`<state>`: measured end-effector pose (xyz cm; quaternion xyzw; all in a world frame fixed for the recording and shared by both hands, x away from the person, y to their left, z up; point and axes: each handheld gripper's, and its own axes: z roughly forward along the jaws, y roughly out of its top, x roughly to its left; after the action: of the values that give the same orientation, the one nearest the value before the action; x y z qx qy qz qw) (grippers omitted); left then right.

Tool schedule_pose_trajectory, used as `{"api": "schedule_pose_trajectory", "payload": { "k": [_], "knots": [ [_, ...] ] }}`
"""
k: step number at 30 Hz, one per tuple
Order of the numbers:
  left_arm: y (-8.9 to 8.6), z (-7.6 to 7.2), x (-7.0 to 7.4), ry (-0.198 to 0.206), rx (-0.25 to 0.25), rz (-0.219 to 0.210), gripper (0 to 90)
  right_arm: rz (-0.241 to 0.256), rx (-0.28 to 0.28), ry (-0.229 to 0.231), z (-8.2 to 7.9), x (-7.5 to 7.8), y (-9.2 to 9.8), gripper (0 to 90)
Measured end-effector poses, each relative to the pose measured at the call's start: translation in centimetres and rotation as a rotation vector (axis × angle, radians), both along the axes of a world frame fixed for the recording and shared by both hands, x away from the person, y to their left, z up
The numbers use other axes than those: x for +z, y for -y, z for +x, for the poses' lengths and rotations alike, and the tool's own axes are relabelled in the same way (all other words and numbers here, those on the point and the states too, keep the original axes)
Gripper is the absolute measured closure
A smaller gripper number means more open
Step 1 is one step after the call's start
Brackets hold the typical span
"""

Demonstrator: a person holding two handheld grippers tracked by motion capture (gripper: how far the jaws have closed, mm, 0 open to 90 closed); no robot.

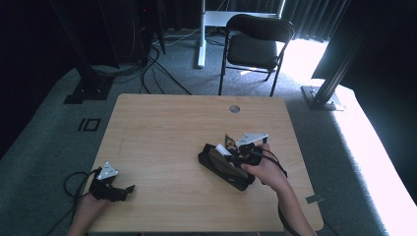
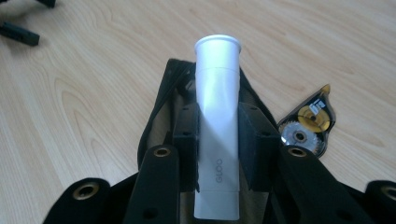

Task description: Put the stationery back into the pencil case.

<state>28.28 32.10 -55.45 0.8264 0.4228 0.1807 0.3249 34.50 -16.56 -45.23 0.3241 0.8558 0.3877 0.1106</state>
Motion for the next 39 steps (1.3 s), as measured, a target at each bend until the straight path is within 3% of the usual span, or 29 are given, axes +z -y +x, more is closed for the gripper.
{"api": "schedule_pose_trajectory", "payload": {
  "k": [20,33,39],
  "knots": [
    [0.0,0.0,0.0,-0.001,0.001,-0.001,1.2,-0.124,0.044,-0.074,0.9,-2.1,-2.2,70.2],
    [0.0,0.0,0.0,-0.001,0.001,-0.001,1.2,-0.229,0.031,-0.116,1.7,-3.3,-3.4,70.2],
    [0.0,0.0,0.0,-0.001,0.001,-0.001,1.2,-0.247,0.032,-0.140,2.2,-3.8,-4.0,70.2]
  ]
}}
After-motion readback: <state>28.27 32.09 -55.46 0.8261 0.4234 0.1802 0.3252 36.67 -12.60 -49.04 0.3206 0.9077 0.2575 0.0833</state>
